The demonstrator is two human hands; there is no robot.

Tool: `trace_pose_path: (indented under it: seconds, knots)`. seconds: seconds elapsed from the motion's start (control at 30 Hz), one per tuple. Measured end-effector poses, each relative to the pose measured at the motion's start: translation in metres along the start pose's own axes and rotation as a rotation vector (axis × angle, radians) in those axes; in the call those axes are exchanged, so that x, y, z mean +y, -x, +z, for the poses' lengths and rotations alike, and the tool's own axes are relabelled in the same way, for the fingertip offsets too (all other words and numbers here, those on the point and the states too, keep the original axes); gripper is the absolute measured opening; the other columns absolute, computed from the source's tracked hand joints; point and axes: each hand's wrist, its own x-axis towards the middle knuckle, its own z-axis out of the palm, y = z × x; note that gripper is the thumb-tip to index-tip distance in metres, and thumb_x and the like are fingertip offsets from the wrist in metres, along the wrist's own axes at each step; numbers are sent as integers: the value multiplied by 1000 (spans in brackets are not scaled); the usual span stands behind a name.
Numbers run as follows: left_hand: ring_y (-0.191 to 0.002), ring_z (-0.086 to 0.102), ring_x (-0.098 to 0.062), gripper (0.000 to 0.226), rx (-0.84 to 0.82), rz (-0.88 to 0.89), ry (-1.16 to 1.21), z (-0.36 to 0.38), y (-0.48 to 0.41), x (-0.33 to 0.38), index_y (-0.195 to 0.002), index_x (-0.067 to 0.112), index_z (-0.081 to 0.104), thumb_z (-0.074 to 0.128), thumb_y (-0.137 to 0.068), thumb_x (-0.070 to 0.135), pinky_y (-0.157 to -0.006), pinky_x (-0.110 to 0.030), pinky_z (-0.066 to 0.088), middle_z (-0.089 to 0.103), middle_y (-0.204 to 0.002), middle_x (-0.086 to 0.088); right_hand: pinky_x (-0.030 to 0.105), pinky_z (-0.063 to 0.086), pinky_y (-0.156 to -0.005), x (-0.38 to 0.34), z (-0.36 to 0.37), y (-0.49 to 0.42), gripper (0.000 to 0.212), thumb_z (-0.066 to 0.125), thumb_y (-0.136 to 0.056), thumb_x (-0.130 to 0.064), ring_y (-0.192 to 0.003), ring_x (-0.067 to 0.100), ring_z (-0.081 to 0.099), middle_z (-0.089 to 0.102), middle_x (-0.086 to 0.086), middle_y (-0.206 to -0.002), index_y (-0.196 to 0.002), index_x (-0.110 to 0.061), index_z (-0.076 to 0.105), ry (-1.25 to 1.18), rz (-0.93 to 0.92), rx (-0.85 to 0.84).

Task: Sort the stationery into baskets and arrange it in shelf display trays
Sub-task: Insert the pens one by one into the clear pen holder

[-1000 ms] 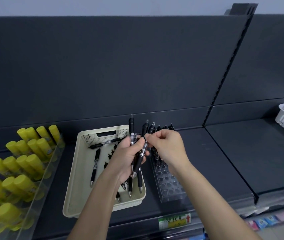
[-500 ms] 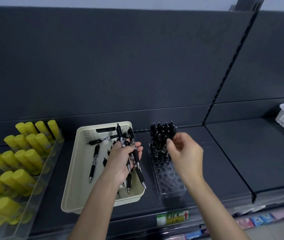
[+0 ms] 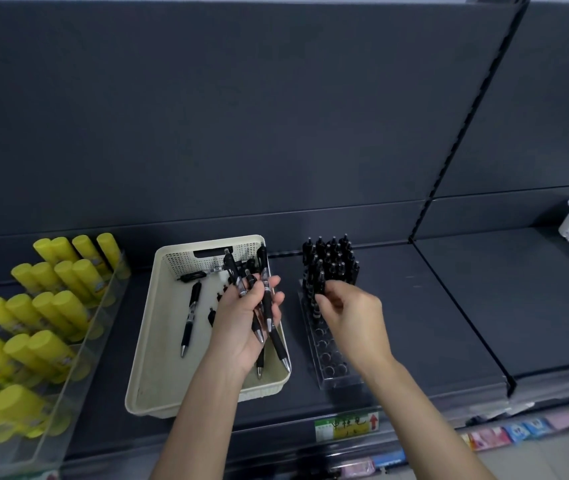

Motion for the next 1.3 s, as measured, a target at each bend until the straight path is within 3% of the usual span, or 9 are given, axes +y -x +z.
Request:
trace_pose_path:
  seconds: [0.1, 0.23, 0.43, 0.6, 0.67, 0.77, 0.9, 1.13, 1.3]
  knots:
    - [-59, 63, -12, 25, 4, 2, 11, -1, 1, -2, -118, -5, 56, 49, -99, 10, -47, -17, 49, 71, -96, -11, 25, 45, -55, 0, -1, -2, 12, 62, -89, -14, -61, 16, 54, 60, 2, -67, -78, -8, 63, 18, -7, -14]
    - [-56, 59, -9, 18, 11, 22, 8, -1, 0, -3, -104, -3, 62, 50, -98, 10, -45, -16, 46, 73, -102, -12, 28, 47, -57, 0, -1, -1, 11, 64, -88, -12, -61, 17, 57, 61, 3, -66, -79, -7, 64, 1, -11, 18]
    - [-51, 55, -7, 12, 31, -12, 27, -2, -2, -2, -95, 1, 56, 47, -98, 8, -41, -16, 42, 73, -78, -12, 31, 47, -53, 0, -2, 4, 15, 65, -87, -11, -57, 18, 54, 58, 4, -62, -74, -5, 61, 27, -52, 2]
    - [-55, 59, -12, 13, 20, -28, 50, 0, 1, -3, -95, -3, 58, 46, -96, 1, -44, -18, 46, 70, -79, -13, 10, 36, -49, 3, -3, 0, 14, 68, -86, -14, -51, 5, 45, 51, -7, -57, -74, -11, 60, 13, -24, -18]
    - [-55, 60, -12, 14, -9, -4, 8, 0, 3, -4, -97, -2, 59, 46, -98, 4, -44, -19, 46, 73, -83, -11, 5, 38, -57, 5, -5, 2, 10, 70, -85, -20, -60, 4, 54, 61, -6, -67, -87, -11, 68, -13, 20, -39]
    - [-57, 60, -12, 12, -85, 64, -102, -2, 6, -2, -103, 4, 59, 48, -98, 6, -45, -20, 46, 74, -92, -8, 14, 49, -66, 4, -12, 5, 21, 69, -84, -31, -72, 5, 62, 69, -5, -79, -93, -12, 69, -85, 98, -31]
    - [-64, 61, -10, 13, -239, 123, -320, 0, 9, 1, -107, 9, 59, 53, -95, 9, -49, -20, 47, 73, -99, -11, 13, 46, -57, -11, -31, -2, 17, 63, -87, -36, -63, 3, 61, 65, -9, -65, -79, -22, 67, -254, 155, 92]
    - [-74, 65, -15, 15, -481, 143, -484, 14, 18, 1, -99, 25, 70, 61, -88, 20, -60, -24, 50, 72, -92, -10, 20, 46, -52, -36, -43, -18, 17, 67, -87, -18, -61, 7, 59, 67, 2, -68, -77, -4, 68, -716, 247, -117]
    - [-90, 72, -21, 17, -351, 210, -525, 16, 15, -1, -108, 23, 65, 57, -95, 17, -69, -25, 55, 74, -97, -8, 25, 50, -57, -29, -47, -17, 24, 68, -85, -18, -63, 13, 60, 65, 12, -69, -76, 3, 62, -809, 315, 23]
